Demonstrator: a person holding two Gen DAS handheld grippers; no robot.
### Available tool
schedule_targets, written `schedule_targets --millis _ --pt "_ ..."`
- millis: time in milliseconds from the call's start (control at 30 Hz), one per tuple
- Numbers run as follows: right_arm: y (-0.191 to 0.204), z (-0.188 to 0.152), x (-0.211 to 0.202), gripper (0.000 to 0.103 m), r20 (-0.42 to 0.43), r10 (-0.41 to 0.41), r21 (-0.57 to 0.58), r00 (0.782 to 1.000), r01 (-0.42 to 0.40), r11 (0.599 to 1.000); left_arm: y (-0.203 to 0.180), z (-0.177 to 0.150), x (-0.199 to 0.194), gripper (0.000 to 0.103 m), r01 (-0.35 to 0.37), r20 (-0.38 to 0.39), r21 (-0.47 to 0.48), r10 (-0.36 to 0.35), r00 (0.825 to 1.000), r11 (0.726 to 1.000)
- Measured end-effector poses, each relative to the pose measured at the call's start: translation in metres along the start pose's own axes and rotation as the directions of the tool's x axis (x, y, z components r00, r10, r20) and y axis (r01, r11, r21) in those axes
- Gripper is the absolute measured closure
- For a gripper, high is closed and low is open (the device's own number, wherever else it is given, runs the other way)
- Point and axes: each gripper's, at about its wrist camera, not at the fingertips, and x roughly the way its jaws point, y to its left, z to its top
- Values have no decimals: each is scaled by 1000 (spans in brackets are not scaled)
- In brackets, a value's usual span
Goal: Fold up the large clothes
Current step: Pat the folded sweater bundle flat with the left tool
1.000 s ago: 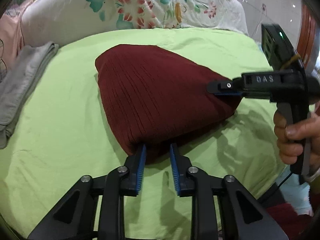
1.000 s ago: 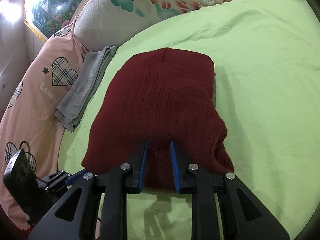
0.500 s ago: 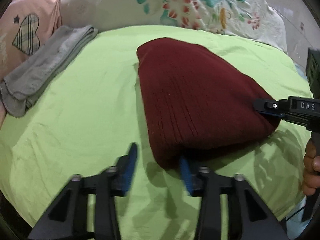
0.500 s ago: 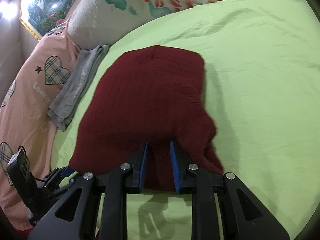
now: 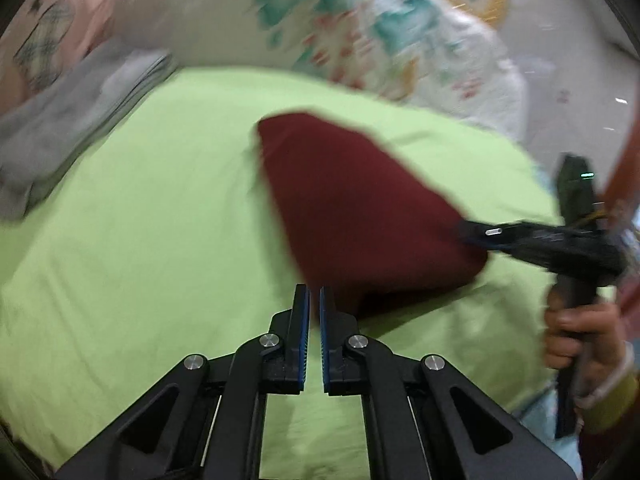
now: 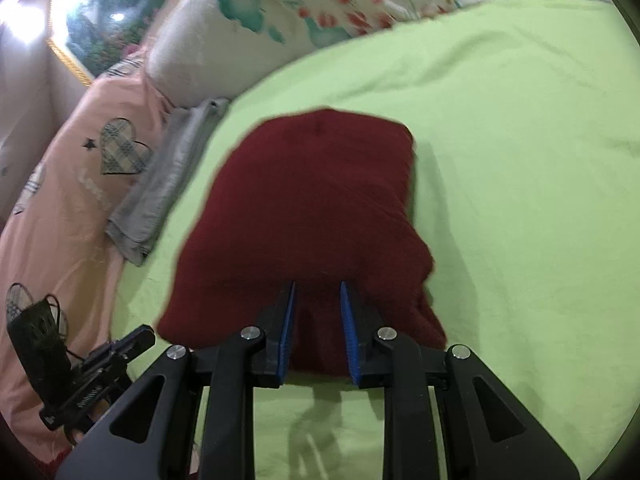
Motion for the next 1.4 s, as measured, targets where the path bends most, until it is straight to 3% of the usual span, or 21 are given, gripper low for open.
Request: schedule_targets --millis 67,167,233,300,367,400,567,700,833,967,1133,1233,1400 --pt "5 3 -4 80 12 8 -12 1000 -8 1000 -11 13 -4 100 80 23 37 -81 996 996" --pt "5 5 -2 80 11 -5 -12 1000 5 1000 -26 21 9 100 132 0 98 -133 991 986" --pt "1 3 1 79 0 -24 0 1000 24 1000 -33 19 29 99 125 -48 131 -119 992 984" --pt "-6 1 8 80 -17 -60 9 998 60 998 -34 9 62 99 83 -151 142 -62 987 986" --pt "-16 -3 15 80 -41 -84 25 996 86 996 -31 -2 81 101 82 -210 144 -50 976 986" --pt "-22 -5 20 80 -51 -87 34 995 89 995 -28 -10 94 101 38 -248 141 -2 969 989" --pt "-26 -6 22 80 -51 -84 41 995 86 995 -17 -12 83 101 92 -211 51 -80 974 994" --pt "-17 -1 7 80 -23 -72 24 997 73 997 -27 -12 42 100 188 -146 101 -173 974 977" --pt "-9 4 -6 80 20 -43 19 999 42 999 -25 2 13 100 234 -76 86 -227 971 969" --pt "-3 5 0 80 8 -44 2 999 44 999 -15 25 18 100 216 -31 59 -214 976 975" --pt "-16 -3 26 80 -64 -109 15 992 110 994 -5 23 69 98 155 -151 54 -145 978 986" --pt "-23 -8 30 80 -68 -102 27 992 104 994 -3 20 75 98 169 -149 32 -162 975 985" --pt "-22 -7 25 80 -66 -96 37 993 99 994 -4 19 73 98 126 -151 37 -120 981 991"
